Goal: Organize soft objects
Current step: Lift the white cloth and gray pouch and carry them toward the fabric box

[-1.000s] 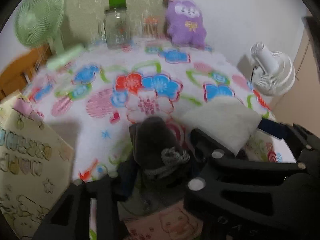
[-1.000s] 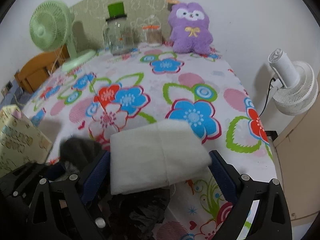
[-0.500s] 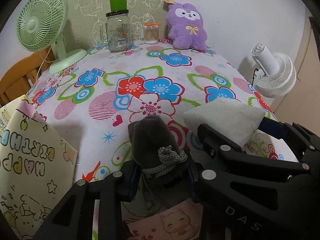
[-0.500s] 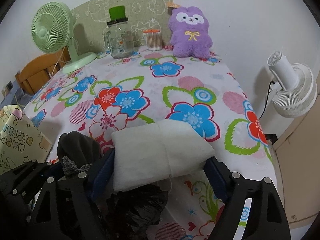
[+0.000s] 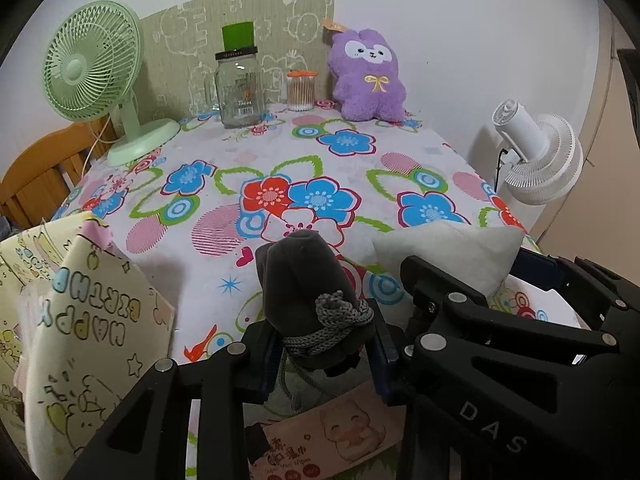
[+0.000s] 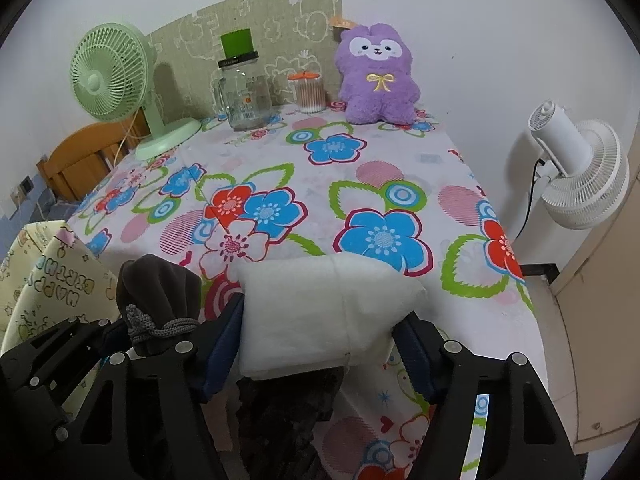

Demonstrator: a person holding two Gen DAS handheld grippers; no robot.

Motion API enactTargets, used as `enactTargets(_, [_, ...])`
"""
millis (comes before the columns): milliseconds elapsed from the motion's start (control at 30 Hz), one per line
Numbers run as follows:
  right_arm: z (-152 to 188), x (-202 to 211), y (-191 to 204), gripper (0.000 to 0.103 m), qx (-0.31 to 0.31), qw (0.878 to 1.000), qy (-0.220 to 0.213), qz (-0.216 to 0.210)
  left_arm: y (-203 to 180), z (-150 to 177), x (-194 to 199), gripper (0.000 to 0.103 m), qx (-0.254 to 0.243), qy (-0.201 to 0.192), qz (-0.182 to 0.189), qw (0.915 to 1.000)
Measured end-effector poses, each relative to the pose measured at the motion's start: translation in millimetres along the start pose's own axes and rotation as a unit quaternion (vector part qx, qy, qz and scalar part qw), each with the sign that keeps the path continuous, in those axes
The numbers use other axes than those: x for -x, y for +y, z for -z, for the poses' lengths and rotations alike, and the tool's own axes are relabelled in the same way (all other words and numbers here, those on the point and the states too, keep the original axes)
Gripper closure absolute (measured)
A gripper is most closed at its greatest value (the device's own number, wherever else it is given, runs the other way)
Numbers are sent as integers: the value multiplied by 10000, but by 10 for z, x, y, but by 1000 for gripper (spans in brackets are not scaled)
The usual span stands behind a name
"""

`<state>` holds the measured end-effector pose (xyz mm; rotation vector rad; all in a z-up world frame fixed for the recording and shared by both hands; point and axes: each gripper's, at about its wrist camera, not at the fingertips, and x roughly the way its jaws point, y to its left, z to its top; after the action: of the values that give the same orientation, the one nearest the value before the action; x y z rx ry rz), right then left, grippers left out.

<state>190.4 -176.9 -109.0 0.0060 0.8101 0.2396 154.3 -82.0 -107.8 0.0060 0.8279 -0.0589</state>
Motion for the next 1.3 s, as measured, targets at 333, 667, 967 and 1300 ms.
enactTargets(333, [30, 282, 55, 30, 65, 9997, -230, 66, -51, 31, 223, 65, -109, -154, 12, 9998])
enactTargets(667, [96, 586, 126, 30, 104, 9986, -491, 175, -82, 82, 468, 65, -200, -336, 62, 9992])
enactTargets(967, [172, 875, 200, 30, 123, 9973, -643, 332, -107, 140, 714, 66, -337, -509, 96, 9981])
enactTargets(1300, [257, 1182, 276, 30, 110, 9950, -869, 481, -137, 210, 990, 66, -536, -719, 110, 9959])
